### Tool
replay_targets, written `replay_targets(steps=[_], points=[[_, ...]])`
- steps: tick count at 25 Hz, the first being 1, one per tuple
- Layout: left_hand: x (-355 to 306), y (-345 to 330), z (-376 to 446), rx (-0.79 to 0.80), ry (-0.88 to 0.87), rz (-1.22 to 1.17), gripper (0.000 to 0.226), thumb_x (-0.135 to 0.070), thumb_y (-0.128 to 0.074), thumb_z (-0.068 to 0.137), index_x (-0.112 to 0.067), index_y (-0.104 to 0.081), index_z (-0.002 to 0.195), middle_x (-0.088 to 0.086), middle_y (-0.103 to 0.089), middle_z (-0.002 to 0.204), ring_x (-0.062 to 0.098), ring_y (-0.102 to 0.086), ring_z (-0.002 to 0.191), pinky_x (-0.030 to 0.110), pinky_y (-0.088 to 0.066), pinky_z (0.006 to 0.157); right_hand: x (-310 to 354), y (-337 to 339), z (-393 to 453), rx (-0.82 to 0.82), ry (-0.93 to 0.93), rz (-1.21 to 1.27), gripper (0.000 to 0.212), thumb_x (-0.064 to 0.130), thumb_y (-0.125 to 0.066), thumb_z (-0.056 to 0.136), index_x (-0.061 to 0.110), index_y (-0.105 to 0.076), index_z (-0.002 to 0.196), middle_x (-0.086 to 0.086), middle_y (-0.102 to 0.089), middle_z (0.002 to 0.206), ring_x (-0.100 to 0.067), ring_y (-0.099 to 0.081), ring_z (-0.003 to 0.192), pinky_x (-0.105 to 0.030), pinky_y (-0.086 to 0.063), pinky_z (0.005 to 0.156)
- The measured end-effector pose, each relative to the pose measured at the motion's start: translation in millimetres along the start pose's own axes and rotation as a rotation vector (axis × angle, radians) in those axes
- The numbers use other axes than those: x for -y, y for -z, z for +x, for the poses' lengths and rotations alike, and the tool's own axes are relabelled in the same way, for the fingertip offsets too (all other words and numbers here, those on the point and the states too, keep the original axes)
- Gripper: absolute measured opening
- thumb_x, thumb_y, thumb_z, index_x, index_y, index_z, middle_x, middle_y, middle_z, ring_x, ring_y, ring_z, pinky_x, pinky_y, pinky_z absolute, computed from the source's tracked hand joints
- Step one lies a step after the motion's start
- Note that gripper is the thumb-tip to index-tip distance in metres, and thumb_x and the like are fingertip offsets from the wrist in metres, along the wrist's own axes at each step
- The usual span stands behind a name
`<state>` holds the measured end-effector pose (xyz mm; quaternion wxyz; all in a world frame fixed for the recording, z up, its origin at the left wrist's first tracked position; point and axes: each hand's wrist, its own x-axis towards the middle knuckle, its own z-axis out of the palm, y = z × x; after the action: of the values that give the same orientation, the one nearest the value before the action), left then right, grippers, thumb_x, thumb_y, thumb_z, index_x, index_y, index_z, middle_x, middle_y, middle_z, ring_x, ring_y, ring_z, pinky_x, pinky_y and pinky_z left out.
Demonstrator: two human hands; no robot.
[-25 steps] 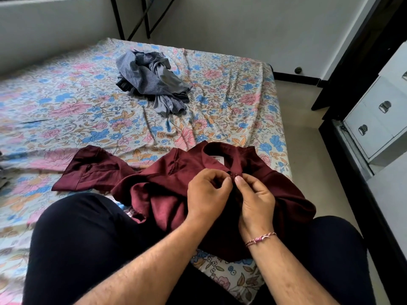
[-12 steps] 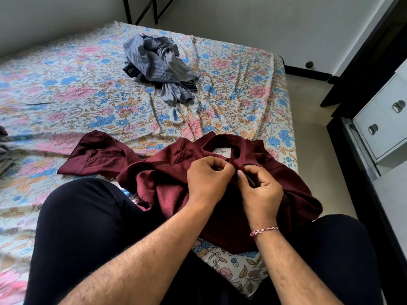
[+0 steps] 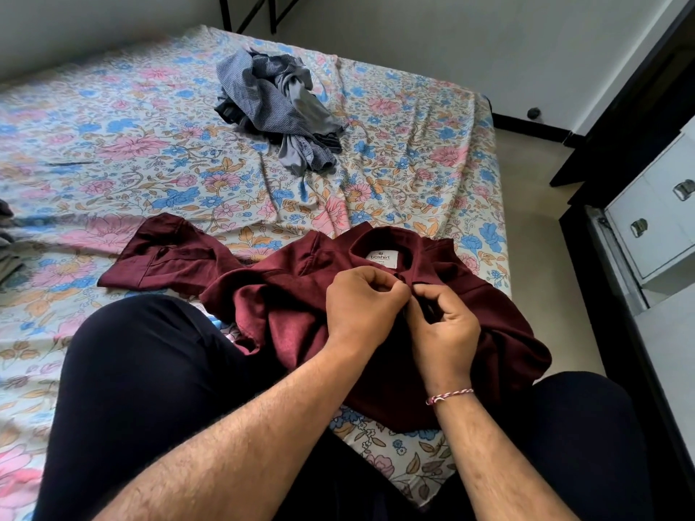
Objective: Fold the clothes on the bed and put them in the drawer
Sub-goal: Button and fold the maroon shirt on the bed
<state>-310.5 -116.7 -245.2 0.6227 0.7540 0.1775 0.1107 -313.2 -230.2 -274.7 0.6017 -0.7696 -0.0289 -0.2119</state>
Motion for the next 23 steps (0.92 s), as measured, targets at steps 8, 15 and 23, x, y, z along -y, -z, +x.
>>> replay_targets(steps=[8, 15, 23], points=[[0.4, 4.0, 6.4, 0.127, 0.138, -0.146, 0.016, -0.009, -0.073, 0.085, -0.013, -0.076, 0.070, 0.005, -0.070, 0.063, 0.014, -0.064, 0.057, 0.034, -0.060, 0.059, -13.1, -1.0, 5.3, 0.050, -0.040, 0.083, 0.027, 0.003, -0.081, 0.086, 0.028, -0.076, 0.093, 0.003, -0.077, 0.096, -0.011, -0.072, 0.093, -0.027, -0.056, 0.087], [2.8, 4.0, 9.0, 0.167, 0.206, -0.257, 0.018, -0.011, -0.066, 0.099, -0.009, -0.074, 0.083, 0.001, -0.065, 0.065, 0.012, -0.062, 0.055, 0.032, -0.060, 0.056, -14.3, -0.1, 8.7, 0.134, -0.064, 0.191, 0.015, 0.008, -0.070, 0.096, 0.020, -0.079, 0.094, 0.001, -0.078, 0.095, -0.013, -0.073, 0.096, -0.026, -0.056, 0.088], [9.5, 5.3, 12.4, 0.274, 0.275, -0.365, 0.014, -0.012, -0.072, 0.098, -0.005, -0.074, 0.086, 0.005, -0.060, 0.062, 0.009, -0.058, 0.054, 0.029, -0.060, 0.055, -28.6, -1.6, 16.2, 0.162, -0.296, 0.445, 0.012, 0.006, -0.078, 0.084, 0.010, -0.080, 0.095, -0.017, -0.078, 0.100, -0.041, -0.073, 0.102, -0.055, -0.055, 0.097]])
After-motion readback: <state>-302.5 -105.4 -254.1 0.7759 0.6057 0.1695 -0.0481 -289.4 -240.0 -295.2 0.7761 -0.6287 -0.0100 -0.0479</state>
